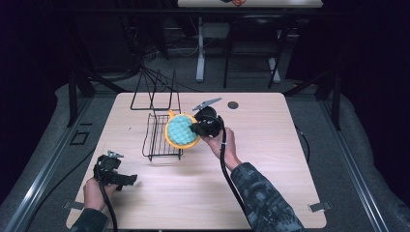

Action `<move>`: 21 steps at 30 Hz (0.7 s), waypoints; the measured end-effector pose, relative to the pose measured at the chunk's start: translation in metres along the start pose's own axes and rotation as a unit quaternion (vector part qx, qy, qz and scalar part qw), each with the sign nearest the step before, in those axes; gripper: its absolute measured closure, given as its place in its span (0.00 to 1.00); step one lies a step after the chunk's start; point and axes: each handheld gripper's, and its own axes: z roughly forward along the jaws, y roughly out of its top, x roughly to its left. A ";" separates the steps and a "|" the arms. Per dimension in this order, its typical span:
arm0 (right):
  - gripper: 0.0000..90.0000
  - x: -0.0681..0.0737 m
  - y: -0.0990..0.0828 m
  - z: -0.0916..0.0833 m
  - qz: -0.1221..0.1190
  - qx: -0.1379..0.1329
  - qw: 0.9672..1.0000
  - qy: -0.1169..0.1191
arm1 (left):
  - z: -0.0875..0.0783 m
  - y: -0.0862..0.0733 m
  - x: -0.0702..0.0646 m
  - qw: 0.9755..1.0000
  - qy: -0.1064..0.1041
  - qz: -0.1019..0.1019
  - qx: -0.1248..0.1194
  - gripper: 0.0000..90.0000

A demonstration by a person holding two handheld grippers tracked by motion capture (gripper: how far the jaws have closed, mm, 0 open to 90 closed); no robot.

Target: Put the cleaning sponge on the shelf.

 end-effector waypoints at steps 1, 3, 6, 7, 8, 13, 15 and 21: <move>0.95 0.001 0.001 0.003 0.004 0.003 1.000 0.001 | 0.000 0.000 0.000 1.000 0.000 0.001 0.000 0.02; 0.95 0.003 0.002 0.010 0.007 0.005 1.000 0.003 | 0.000 0.000 0.000 1.000 0.000 0.002 0.000 0.02; 0.95 0.006 0.004 0.019 0.016 0.009 1.000 0.006 | 0.000 0.000 0.000 1.000 0.000 0.001 0.000 0.02; 0.95 0.007 0.005 0.023 0.012 0.009 1.000 0.005 | 0.000 0.000 0.000 1.000 0.000 0.001 0.000 0.02; 0.95 0.008 0.006 0.025 0.017 0.009 1.000 0.005 | 0.000 0.000 0.000 1.000 0.000 0.001 0.000 0.02; 0.95 0.012 0.008 0.037 0.025 0.013 1.000 0.005 | 0.000 0.000 0.000 1.000 -0.001 0.003 0.001 0.02; 0.95 0.013 0.008 0.041 0.030 0.013 0.999 0.004 | 0.000 0.000 0.001 1.000 -0.001 0.003 0.000 0.02; 0.95 0.017 0.008 0.054 0.039 0.019 0.999 -0.003 | 0.001 0.000 0.001 1.000 -0.002 0.003 0.004 0.02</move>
